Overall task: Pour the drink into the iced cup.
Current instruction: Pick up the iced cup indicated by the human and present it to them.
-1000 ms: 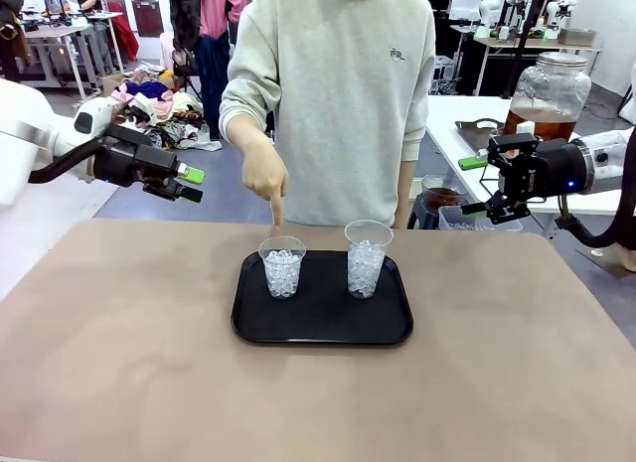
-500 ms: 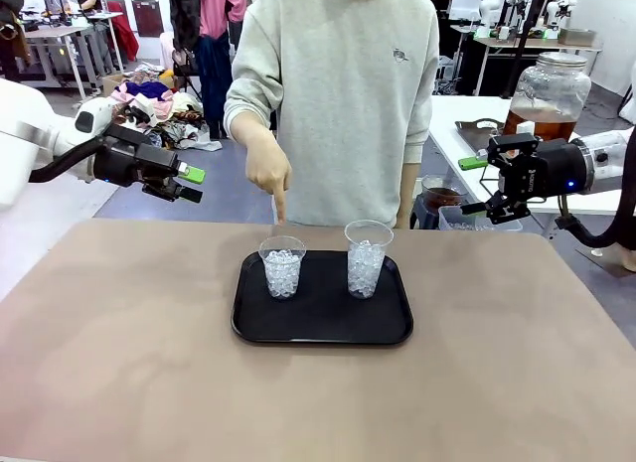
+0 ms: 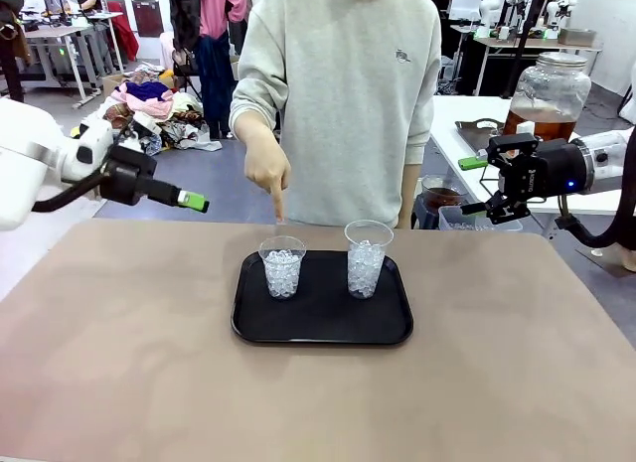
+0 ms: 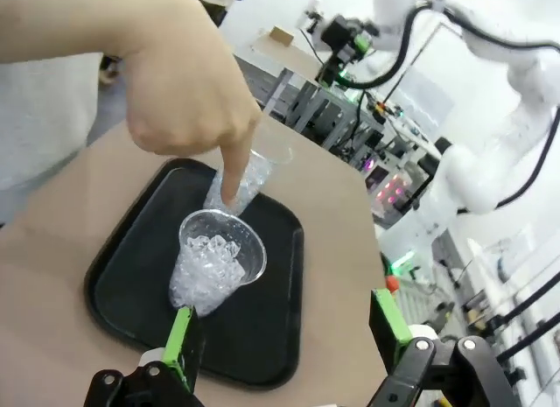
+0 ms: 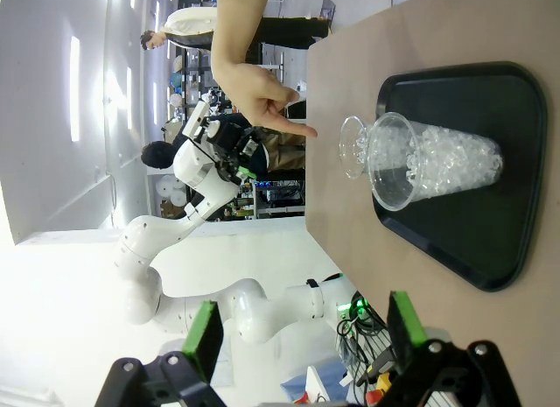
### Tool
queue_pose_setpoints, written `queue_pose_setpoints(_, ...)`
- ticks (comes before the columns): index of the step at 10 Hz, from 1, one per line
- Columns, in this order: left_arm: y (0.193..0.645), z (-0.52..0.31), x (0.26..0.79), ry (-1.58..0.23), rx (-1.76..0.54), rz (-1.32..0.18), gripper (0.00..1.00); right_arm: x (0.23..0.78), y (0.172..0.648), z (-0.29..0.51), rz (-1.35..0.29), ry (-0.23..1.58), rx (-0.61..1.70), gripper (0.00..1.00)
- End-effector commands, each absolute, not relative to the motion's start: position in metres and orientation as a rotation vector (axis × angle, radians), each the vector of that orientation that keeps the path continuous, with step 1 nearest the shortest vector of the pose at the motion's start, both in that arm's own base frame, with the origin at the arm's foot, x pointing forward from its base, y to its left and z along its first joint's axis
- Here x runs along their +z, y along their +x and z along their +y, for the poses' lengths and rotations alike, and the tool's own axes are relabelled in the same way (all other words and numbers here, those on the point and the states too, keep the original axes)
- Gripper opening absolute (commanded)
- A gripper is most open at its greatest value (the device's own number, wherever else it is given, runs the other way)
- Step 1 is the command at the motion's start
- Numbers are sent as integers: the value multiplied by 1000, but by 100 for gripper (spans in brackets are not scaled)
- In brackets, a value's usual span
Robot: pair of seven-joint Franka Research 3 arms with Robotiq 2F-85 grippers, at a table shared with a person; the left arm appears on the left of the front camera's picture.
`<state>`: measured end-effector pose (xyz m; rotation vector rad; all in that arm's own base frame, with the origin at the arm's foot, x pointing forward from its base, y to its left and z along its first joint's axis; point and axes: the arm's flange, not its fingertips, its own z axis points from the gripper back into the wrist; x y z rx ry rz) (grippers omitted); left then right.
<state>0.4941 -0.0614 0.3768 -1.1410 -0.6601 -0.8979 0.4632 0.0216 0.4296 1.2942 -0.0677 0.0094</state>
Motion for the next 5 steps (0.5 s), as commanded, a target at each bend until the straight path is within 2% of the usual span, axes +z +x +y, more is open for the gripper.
queue_pose_setpoints(1,485,-60,355,-1148,-953,-793,100,430,463,22,-68,1297,10,100)
queue_pose_setpoints(3,479,-68,339,-1081,-980,-873,100,430,463,22,-68,1297,10,100)
queue_pose_setpoints(5,477,-72,335,-1097,-993,-882,100,430,463,22,-68,1297,10,100)
